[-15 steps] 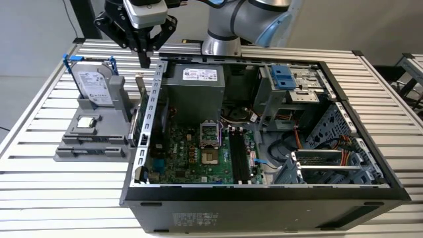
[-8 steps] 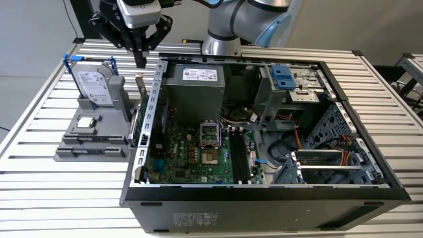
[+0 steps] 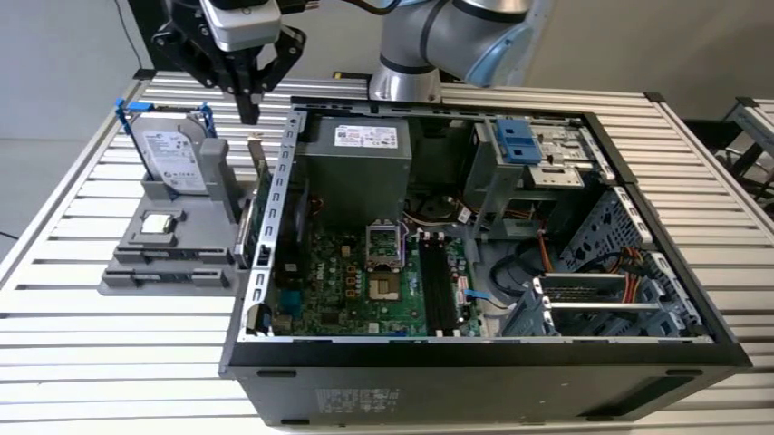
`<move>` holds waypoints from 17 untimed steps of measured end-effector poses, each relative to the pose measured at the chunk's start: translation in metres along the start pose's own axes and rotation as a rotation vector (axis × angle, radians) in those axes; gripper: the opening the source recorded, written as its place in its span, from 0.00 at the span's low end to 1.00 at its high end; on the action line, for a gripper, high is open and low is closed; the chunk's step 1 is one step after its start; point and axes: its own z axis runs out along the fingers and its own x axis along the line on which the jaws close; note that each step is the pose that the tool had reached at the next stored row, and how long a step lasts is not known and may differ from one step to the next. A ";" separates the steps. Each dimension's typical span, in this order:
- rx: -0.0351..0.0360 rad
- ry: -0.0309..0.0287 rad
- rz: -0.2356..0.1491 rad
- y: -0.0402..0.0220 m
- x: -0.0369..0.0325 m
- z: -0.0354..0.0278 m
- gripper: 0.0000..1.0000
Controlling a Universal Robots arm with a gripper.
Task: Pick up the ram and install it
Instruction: 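Reach for the ram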
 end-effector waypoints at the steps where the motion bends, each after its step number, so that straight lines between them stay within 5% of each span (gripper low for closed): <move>1: 0.0000 0.0000 0.000 -0.0001 0.0011 0.0000 0.00; 17: 0.0000 0.0000 0.000 -0.0013 0.0182 -0.0003 0.00</move>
